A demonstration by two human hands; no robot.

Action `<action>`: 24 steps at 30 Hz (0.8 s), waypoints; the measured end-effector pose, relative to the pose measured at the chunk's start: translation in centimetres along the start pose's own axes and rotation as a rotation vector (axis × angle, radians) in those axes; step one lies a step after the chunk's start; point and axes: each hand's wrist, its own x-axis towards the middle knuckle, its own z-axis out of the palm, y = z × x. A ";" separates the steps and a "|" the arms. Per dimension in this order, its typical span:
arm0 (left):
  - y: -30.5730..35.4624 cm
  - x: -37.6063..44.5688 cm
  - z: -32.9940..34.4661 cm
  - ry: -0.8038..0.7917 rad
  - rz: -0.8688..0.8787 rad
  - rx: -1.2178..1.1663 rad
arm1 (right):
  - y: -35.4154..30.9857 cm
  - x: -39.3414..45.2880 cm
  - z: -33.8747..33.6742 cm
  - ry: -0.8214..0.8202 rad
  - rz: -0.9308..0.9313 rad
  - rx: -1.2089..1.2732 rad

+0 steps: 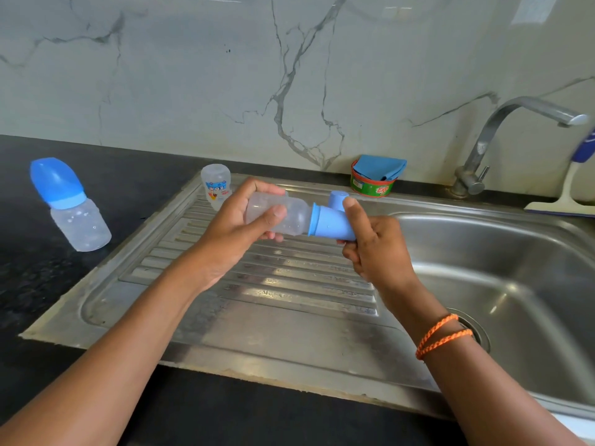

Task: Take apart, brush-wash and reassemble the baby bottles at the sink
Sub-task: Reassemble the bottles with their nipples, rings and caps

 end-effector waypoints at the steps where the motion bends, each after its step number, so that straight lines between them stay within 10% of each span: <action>1: 0.0 0.0 -0.2 -0.029 0.000 0.034 | -0.1 0.0 -0.1 0.003 -0.032 0.006; 7: 0.0 -0.6 1.0 -0.138 0.156 0.627 | -0.2 0.0 0.1 -0.048 -0.281 -0.093; 14: 0.2 -1.1 2.4 -0.025 0.215 0.858 | -0.3 -0.7 0.5 -0.220 -0.344 -0.193; 24: 0.3 -1.4 3.3 -0.034 0.304 1.012 | -0.9 -0.7 0.2 -0.031 -0.273 -0.440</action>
